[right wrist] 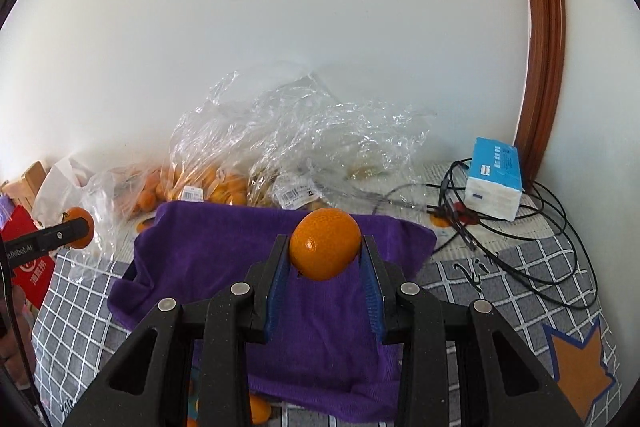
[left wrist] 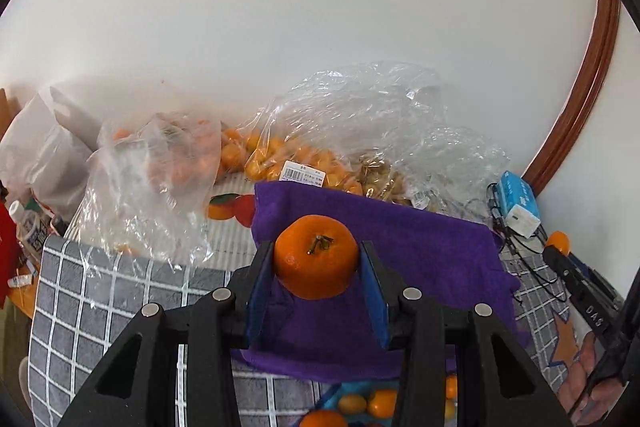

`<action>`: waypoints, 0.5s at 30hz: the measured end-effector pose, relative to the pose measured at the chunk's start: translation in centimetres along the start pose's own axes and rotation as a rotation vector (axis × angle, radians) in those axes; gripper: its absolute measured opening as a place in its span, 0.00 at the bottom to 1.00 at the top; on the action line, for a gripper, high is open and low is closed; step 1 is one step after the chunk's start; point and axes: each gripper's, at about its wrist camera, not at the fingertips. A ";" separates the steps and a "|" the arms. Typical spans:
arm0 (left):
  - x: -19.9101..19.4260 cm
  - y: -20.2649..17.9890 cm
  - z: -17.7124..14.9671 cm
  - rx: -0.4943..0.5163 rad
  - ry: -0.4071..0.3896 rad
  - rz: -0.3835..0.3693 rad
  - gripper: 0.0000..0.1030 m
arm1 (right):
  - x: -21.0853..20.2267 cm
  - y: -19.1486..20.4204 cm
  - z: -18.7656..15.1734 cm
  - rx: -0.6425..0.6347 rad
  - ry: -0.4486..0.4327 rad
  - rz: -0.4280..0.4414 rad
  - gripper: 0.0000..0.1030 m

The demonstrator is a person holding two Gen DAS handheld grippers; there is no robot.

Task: Organize fruits
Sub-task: 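Carry both held oranges over the purple towel with both tools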

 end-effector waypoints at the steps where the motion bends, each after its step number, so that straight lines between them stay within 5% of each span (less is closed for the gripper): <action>1: 0.5 0.0 0.2 -0.001 0.007 0.000 0.39 | 0.2 0.0 0.2 0.003 0.000 0.002 0.34; 15: 8.4 -0.8 0.4 0.033 0.080 0.013 0.39 | 7.5 -0.4 -0.3 -0.020 0.121 -0.040 0.34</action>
Point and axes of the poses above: each gripper's, at about its wrist camera, not at the fingertips, and x roughly the way its jaws point, y to its left, z to its top, and after that the axes turned 8 degrees about y, right-handed
